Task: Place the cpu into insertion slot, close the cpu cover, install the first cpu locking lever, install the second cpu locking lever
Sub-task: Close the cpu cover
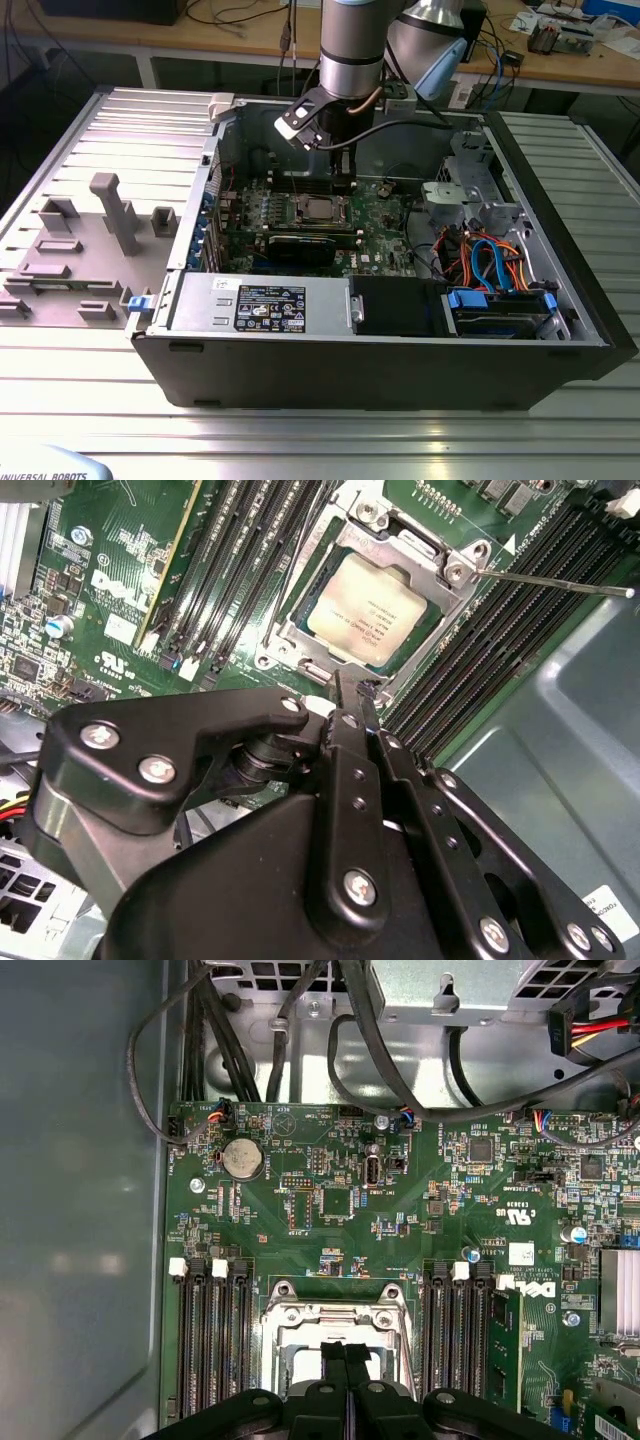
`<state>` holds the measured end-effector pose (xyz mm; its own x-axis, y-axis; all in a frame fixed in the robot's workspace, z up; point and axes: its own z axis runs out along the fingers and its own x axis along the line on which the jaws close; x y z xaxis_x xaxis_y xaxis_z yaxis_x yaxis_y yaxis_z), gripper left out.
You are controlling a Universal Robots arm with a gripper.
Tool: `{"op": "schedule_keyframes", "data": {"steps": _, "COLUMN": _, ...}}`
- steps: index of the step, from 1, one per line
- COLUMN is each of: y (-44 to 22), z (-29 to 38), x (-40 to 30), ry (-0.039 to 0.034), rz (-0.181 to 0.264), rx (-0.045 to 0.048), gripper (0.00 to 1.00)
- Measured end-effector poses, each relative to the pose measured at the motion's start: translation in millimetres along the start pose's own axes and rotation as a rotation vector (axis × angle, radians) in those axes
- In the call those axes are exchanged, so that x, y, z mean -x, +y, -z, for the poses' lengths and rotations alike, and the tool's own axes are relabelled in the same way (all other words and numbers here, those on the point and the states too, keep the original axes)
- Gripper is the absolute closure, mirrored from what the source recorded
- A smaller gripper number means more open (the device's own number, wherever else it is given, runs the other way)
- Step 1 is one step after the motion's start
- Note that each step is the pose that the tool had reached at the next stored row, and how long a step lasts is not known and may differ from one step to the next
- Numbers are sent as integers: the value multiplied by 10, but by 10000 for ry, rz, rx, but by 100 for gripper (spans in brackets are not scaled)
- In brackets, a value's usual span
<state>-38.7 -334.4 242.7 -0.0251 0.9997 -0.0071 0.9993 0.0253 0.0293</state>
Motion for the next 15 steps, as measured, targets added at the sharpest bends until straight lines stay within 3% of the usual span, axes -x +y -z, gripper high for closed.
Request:
{"op": "schedule_keyframes", "data": {"steps": 11, "y": -3, "z": 0, "x": 0, "ry": 1, "rz": 0, "rx": 0, "gripper": 89}}
{"op": "schedule_keyframes", "data": {"steps": 15, "y": -67, "z": -16, "x": -2, "ry": 1, "rz": 0, "rx": 0, "gripper": 89}}
